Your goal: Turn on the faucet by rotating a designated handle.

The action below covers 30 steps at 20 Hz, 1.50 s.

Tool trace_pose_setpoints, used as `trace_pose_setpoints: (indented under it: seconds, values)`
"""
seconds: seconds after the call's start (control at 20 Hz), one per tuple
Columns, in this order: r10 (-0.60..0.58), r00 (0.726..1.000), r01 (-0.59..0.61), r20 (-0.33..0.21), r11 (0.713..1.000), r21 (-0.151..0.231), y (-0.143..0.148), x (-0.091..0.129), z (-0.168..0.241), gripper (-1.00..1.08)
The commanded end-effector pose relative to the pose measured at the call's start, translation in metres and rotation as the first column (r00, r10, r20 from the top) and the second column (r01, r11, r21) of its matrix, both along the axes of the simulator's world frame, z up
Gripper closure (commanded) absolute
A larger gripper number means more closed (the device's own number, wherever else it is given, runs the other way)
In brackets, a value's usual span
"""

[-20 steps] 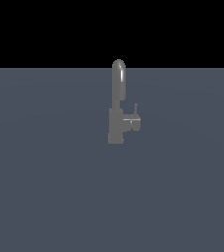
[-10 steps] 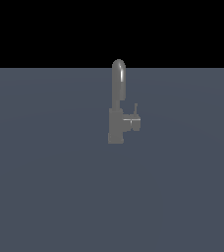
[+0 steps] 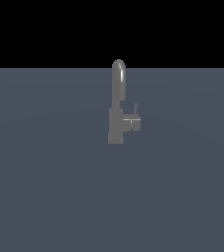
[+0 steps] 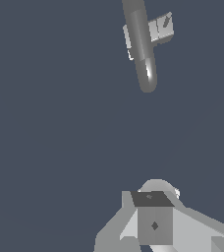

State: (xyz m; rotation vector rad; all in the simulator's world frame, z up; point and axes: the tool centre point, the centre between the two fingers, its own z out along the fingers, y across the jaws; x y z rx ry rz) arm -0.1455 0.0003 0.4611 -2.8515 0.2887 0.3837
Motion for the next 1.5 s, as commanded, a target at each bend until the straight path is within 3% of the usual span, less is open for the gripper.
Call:
trace_pose_setpoints:
  seconds: [0.0,0.4,0.75,1.1,1.45]
  values:
    - [-0.033,0.999,0.034,-0.035,0.999,0.03,-0.002,0.015,-0.005,1.08]
    - [-0.129,0.98,0.148,-0.153,0.982,0.118,-0.011,0.06,-0.023,1.08]
    - [-0.202,0.943,0.255,-0.263,0.949,0.185,-0.022,0.097,-0.044,1.08]
    - [-0.262,0.888,0.367,-0.379,0.899,0.24,-0.034,0.132,-0.071,1.08]
    - [-0.306,0.811,0.485,-0.499,0.829,0.279,-0.047,0.164,-0.103,1.08]
